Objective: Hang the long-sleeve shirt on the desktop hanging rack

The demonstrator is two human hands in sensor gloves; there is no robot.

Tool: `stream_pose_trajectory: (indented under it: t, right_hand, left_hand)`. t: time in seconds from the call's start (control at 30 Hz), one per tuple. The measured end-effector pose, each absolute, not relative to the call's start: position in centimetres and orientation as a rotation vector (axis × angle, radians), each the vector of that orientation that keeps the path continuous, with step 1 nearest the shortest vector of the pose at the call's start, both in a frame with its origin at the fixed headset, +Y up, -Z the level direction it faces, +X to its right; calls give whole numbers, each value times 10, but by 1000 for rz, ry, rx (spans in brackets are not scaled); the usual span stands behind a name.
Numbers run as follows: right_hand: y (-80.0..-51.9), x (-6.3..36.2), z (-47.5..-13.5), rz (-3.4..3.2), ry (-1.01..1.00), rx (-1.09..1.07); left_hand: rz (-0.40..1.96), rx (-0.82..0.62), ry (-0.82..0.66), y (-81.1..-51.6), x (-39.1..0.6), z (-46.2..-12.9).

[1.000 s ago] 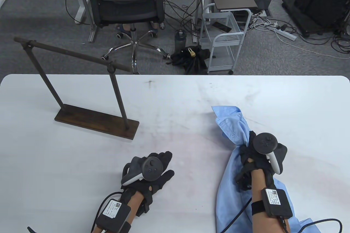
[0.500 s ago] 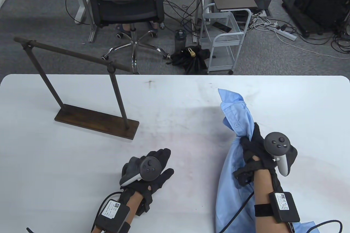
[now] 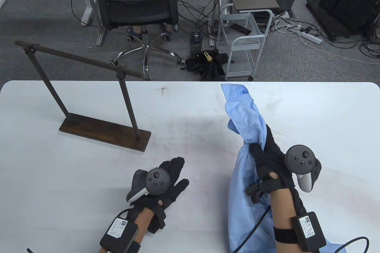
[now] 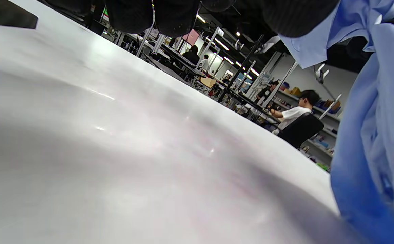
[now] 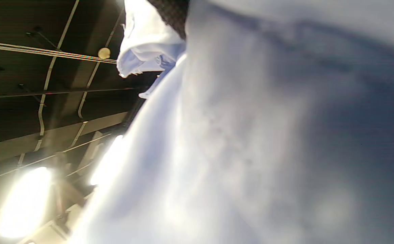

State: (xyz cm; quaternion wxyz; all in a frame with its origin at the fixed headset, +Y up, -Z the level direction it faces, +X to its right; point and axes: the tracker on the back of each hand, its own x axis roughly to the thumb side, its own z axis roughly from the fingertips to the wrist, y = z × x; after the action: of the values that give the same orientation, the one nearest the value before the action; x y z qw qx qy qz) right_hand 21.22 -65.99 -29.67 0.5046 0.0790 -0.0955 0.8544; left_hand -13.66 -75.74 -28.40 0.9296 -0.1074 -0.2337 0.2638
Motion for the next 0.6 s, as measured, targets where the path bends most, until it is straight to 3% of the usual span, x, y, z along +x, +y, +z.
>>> stream_pose_trajectory:
  t: [0.33, 0.6]
  right_hand:
    - [-640, 163, -277, 1947, -186, 465]
    - [-653, 106, -264, 1890, -57, 668]
  left_hand:
    - [1141, -348, -655, -747, -113, -273]
    - [1416, -492, -798, -749, -100, -262]
